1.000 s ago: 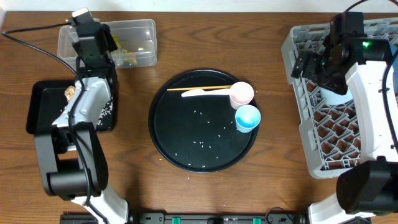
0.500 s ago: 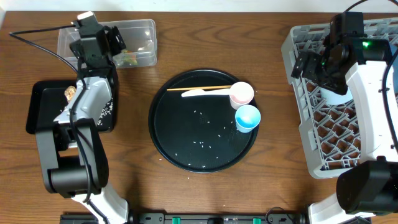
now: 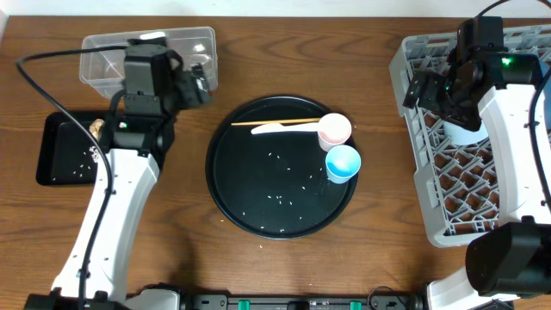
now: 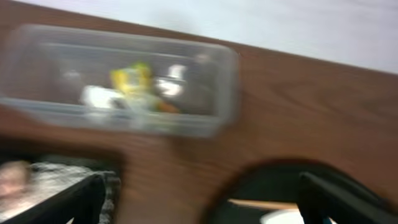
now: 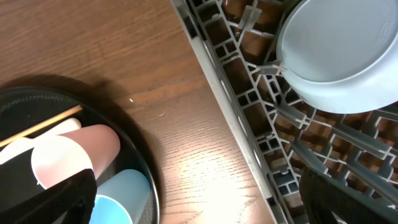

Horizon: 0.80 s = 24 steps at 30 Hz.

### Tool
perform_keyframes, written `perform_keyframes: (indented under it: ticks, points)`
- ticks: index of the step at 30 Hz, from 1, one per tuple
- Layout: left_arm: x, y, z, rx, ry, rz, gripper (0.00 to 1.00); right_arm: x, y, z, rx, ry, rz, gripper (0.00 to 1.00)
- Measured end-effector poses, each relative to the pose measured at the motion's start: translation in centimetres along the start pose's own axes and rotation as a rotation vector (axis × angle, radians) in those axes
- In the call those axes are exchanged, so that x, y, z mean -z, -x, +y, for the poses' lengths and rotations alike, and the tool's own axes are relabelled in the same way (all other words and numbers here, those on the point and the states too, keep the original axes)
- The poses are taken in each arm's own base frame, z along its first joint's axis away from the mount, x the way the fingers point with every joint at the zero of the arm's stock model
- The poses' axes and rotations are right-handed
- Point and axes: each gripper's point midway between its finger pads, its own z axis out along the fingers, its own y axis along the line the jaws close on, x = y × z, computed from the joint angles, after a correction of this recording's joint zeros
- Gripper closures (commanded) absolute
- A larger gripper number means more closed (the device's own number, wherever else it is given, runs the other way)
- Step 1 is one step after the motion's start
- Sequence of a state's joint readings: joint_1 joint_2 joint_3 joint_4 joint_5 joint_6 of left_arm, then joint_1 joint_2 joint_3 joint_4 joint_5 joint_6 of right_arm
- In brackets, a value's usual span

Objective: Sort waste into correct bins and load items into the dishwasher rack

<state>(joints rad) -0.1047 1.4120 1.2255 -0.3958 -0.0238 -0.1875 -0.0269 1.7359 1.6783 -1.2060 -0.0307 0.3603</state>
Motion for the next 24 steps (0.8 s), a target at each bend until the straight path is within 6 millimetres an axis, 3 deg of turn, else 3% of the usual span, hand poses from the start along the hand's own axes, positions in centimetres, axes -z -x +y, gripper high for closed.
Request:
perform_keyframes:
  ticks: [2, 7, 8, 9, 10, 11, 18, 24]
  points:
    - [-0.4, -0.9, -2.1, 0.001, -0.078, 0.035, 0.27, 0.0, 0.0, 0.0, 0.0, 0.0, 0.0, 0.01]
    - [-2.7, -3.7, -5.5, -0.033, -0.174, 0.128, 0.3, 0.0, 0.0, 0.0, 0.0, 0.0, 0.0, 0.01]
    - [-3.3, -4.0, -5.9, -0.037, -0.183, 0.137, 0.35, 0.0, 0.0, 0.0, 0.0, 0.0, 0.0, 0.01]
    - [-4.1, -4.6, -6.3, -0.04, -0.192, 0.151, 0.56, 0.0, 0.0, 0.0, 0.0, 0.0, 0.0, 0.01]
    - [-4.8, -5.1, -6.7, -0.044, -0.198, 0.164, 0.71, 0.0, 0.0, 0.0, 0.0, 0.0, 0.0, 0.01]
    - [-5.5, -5.7, -6.9, -0.048, -0.201, 0.179, 0.78, 0.0, 0.0, 0.0, 0.0, 0.0, 0.0, 0.01]
    - [-9.5, -9.8, -9.1, -0.071, -0.255, 0.277, 0.91, 0.0, 0.0, 0.0, 0.0, 0.0, 0.0, 0.01]
    - [-11.5, -11.2, -10.6, -0.086, -0.288, 0.286, 0.92, 0.0, 0.0, 0.0, 0.0, 0.0, 0.0, 0.01]
